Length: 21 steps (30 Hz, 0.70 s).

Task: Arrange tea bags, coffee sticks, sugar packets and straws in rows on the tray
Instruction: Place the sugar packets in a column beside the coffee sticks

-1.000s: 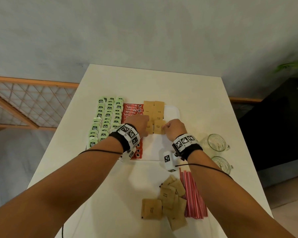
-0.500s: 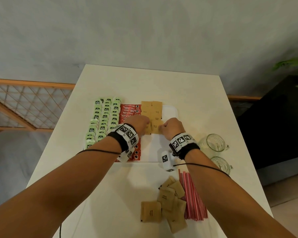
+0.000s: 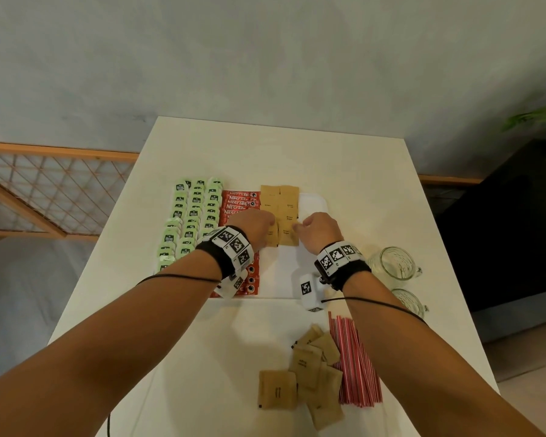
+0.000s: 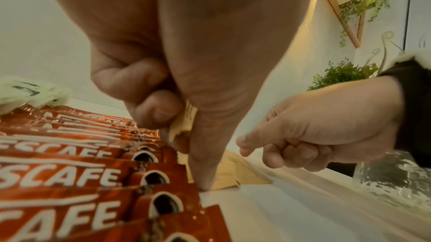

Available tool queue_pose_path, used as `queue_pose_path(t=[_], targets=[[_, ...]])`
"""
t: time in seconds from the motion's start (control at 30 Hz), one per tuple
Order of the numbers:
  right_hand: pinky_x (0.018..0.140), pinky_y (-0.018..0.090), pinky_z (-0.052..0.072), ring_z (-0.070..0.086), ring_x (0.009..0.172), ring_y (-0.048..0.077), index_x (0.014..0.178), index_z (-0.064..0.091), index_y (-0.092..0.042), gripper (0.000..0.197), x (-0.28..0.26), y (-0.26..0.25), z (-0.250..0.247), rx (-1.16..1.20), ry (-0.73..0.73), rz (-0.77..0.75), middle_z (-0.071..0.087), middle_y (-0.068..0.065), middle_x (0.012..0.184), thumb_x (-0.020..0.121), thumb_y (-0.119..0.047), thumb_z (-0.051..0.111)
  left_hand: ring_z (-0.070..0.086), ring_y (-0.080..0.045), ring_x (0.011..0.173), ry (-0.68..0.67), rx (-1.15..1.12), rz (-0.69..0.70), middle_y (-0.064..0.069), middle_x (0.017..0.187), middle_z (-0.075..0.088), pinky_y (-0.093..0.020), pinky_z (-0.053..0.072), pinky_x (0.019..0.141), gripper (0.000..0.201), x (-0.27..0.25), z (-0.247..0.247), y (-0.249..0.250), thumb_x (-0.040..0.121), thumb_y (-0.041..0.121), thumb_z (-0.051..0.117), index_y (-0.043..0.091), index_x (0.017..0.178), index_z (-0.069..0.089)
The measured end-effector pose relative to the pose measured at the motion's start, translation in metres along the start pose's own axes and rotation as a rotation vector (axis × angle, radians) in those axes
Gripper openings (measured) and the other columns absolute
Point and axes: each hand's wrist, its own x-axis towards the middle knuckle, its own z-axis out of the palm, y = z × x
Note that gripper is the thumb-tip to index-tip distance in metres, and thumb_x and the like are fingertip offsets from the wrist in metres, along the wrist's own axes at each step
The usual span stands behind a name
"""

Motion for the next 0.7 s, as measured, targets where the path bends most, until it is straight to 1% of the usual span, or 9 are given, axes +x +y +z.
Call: queue_pose_path(t=[0.07,0.17,0.2,0.3,0.37,0.47,0.57,0.63,0.7], targets=[[0.1,0.04,0.051,0.062,0.119,0.033,0.133,0.061,-0.007,0.047,0.001,-0.001,-0.001,0.071,-0.008,-0.002,0.065,0.015,0.13,0.097,-0.038,0.061,0.062,-0.022,0.102,0.006,-0.023,-0.009,-0.001,0.116,0.064,-0.031,0.05,0.075,0.04,0.0,0.0,-0.001,0.089,0.021,0.065,0.018,0.127,0.056],[0.108,0.034,0.04,0.051,0.135,0.028,0.15,0.046,-0.015,0.055,0.001,0.0,-0.001,0.079,-0.072,-0.037,0.051,0.008,0.151,0.1,-0.037,0.056,0.062,-0.021,0.101,0.025,-0.041,-0.026,-0.001,0.116,0.064,-0.029,0.046,0.071,0.041,0.0,0.0,-0.002,0.088,0.024,0.067,0.017,0.127,0.055],[0.105,0.033,0.041,0.052,0.132,0.027,0.149,0.047,-0.017,0.052,0.001,-0.001,-0.001,0.069,-0.091,-0.063,0.052,0.007,0.15,0.101,-0.035,0.054,0.062,-0.021,0.103,0.024,-0.035,-0.027,-0.001,0.118,0.064,-0.029,0.046,0.073,0.042,0.0,0.001,-0.002,0.088,0.025,0.067,0.017,0.127,0.055],[0.084,0.028,0.047,0.063,0.105,0.022,0.132,0.063,-0.024,0.035,0.001,-0.002,0.001,0.07,-0.132,-0.135,0.068,0.004,0.129,0.1,-0.031,0.05,0.062,-0.021,0.106,0.016,-0.017,-0.018,0.0,0.12,0.063,-0.029,0.047,0.074,0.041,0.002,0.001,-0.002,0.089,0.025,0.067,0.019,0.128,0.056],[0.08,0.028,0.047,0.064,0.101,0.021,0.128,0.065,-0.025,0.033,0.003,-0.003,0.002,0.074,-0.143,-0.139,0.07,0.002,0.123,0.099,-0.03,0.05,0.062,-0.022,0.106,0.015,-0.013,-0.015,0.0,0.121,0.063,-0.03,0.047,0.075,0.041,0.003,0.001,-0.001,0.089,0.025,0.066,0.02,0.129,0.056],[0.087,0.027,0.045,0.062,0.115,0.025,0.136,0.06,-0.022,0.038,0.007,-0.002,0.0,0.071,-0.132,-0.112,0.064,0.004,0.135,0.099,-0.029,0.052,0.061,-0.022,0.108,0.013,-0.012,-0.015,0.0,0.122,0.062,-0.031,0.049,0.077,0.041,0.004,0.001,-0.001,0.09,0.026,0.065,0.021,0.13,0.055],[0.104,0.033,0.04,0.049,0.136,0.028,0.154,0.04,-0.018,0.056,0.013,-0.006,-0.004,0.043,-0.122,-0.065,0.049,0.007,0.153,0.102,-0.034,0.053,0.062,-0.021,0.106,0.013,-0.012,-0.019,0.0,0.121,0.063,-0.03,0.047,0.074,0.041,0.004,0.002,-0.002,0.09,0.026,0.065,0.021,0.129,0.055],[0.108,0.036,0.039,0.048,0.138,0.028,0.156,0.035,-0.021,0.061,0.019,-0.01,-0.005,0.053,-0.139,-0.053,0.046,0.006,0.155,0.101,-0.038,0.053,0.062,-0.021,0.105,0.014,-0.024,-0.023,0.0,0.12,0.063,-0.029,0.046,0.073,0.041,0.004,0.001,-0.002,0.089,0.026,0.065,0.021,0.129,0.056],[0.107,0.038,0.045,0.055,0.129,0.027,0.154,0.04,-0.025,0.059,0.026,-0.014,-0.007,0.076,-0.176,-0.052,0.053,0.004,0.149,0.098,-0.039,0.054,0.062,-0.021,0.105,0.011,-0.03,-0.025,0.001,0.119,0.063,-0.03,0.047,0.074,0.041,0.004,0.001,-0.002,0.089,0.025,0.065,0.022,0.128,0.056]])
